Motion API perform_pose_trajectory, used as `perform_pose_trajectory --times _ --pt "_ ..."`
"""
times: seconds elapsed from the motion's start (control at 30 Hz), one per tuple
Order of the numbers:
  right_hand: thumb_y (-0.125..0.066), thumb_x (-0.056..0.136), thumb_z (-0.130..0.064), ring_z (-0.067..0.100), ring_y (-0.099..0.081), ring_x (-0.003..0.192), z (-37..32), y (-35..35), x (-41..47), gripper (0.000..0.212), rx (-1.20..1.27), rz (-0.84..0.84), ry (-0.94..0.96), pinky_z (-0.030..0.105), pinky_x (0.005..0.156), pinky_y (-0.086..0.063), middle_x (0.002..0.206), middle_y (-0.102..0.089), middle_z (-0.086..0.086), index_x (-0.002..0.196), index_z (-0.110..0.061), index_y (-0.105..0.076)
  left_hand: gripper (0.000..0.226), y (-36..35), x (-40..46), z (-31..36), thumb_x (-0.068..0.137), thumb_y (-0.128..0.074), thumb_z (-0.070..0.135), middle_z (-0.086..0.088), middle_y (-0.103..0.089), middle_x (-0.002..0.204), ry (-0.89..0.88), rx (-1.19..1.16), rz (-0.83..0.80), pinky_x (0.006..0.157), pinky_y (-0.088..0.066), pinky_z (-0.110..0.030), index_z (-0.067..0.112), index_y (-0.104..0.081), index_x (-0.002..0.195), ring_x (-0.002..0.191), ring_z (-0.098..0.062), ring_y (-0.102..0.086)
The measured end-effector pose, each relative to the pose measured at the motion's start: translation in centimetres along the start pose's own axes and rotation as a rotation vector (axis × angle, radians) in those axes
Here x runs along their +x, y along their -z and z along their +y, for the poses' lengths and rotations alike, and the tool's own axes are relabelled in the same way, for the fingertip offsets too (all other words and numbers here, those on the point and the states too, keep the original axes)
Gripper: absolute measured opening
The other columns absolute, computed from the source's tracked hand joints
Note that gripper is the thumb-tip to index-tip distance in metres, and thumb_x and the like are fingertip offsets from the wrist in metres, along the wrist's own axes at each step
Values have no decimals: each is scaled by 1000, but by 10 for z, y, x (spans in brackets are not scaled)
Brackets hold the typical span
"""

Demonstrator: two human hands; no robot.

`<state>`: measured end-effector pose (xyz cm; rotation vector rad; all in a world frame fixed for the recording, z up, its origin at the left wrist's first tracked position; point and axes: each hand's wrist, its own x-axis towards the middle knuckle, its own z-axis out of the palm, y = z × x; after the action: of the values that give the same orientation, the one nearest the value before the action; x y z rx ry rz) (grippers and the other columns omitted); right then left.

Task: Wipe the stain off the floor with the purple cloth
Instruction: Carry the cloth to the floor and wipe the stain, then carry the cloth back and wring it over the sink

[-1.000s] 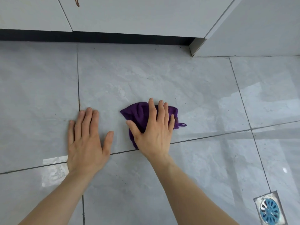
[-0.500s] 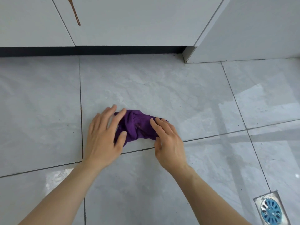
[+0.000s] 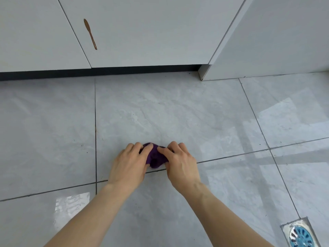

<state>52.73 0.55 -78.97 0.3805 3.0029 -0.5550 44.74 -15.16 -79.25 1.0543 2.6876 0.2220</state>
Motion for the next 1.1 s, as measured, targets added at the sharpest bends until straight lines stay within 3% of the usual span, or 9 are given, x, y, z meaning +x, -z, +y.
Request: perform_pose_trajectory --times 0.1,0.2,0.33,0.6,0.77,0.83,0.93,1.1 --pt "-68 72 7 25 -53 82 -6 1 -8 48 24 -15 -8 32 47 -40 92 -60 0 109 -23 -71 50 5 -9 9 72 -82 25 -1 -60 94 42 6 -70 53 -52 -34 25 -63 118 81 -24 -60" --pt "-67 72 6 25 -54 82 -8 4 -17 42 26 -63 10 30 51 -36 92 -61 0 102 -23 -72 41 8 -22 15 85 -66 30 0 -55 104 87 -53 -145 65 -53 -35 28 -55 125 92 -23 -59" --pt "-65 76 4 22 -52 89 -11 11 -34 43 19 -159 44 26 53 -29 97 -60 -4 105 -27 -71 43 17 -43 20 89 -59 34 4 -53 111 84 -117 -254 79 -51 -34 33 -50 131 101 -21 -59" --pt "-55 79 3 21 -49 93 -18 47 -67 49 59 -225 5 33 60 -38 103 -57 -9 111 -34 -65 45 54 -71 28 88 -60 34 9 -54 112 41 -105 -305 84 -48 -32 44 -49 131 107 -19 -58" --pt "-56 79 6 20 -47 89 -37 100 -71 51 60 -160 -10 33 60 -40 100 -58 -9 109 -35 -65 40 111 -78 37 89 -61 33 11 -53 108 35 -113 -271 84 -50 -36 43 -50 126 103 -17 -57" --pt "-56 79 6 17 -41 85 -65 179 -78 51 60 -177 -36 31 59 -36 100 -58 -9 109 -34 -65 40 192 -94 48 89 -62 31 12 -53 107 54 -104 -275 83 -51 -36 43 -51 125 101 -17 -57" --pt "-58 78 7 17 -41 83 -79 198 -85 51 81 -143 6 30 58 -36 99 -59 -9 108 -33 -66 40 214 -103 54 88 -62 29 14 -53 107 56 -133 -250 82 -52 -37 44 -51 124 100 -16 -56" --pt "-61 77 8 21 -48 85 -128 336 -104 50 66 -126 2 31 58 -38 97 -59 -8 106 -33 -66 39 350 -130 88 89 -63 27 14 -54 106 40 -139 -212 79 -51 -35 43 -53 123 97 -16 -56"
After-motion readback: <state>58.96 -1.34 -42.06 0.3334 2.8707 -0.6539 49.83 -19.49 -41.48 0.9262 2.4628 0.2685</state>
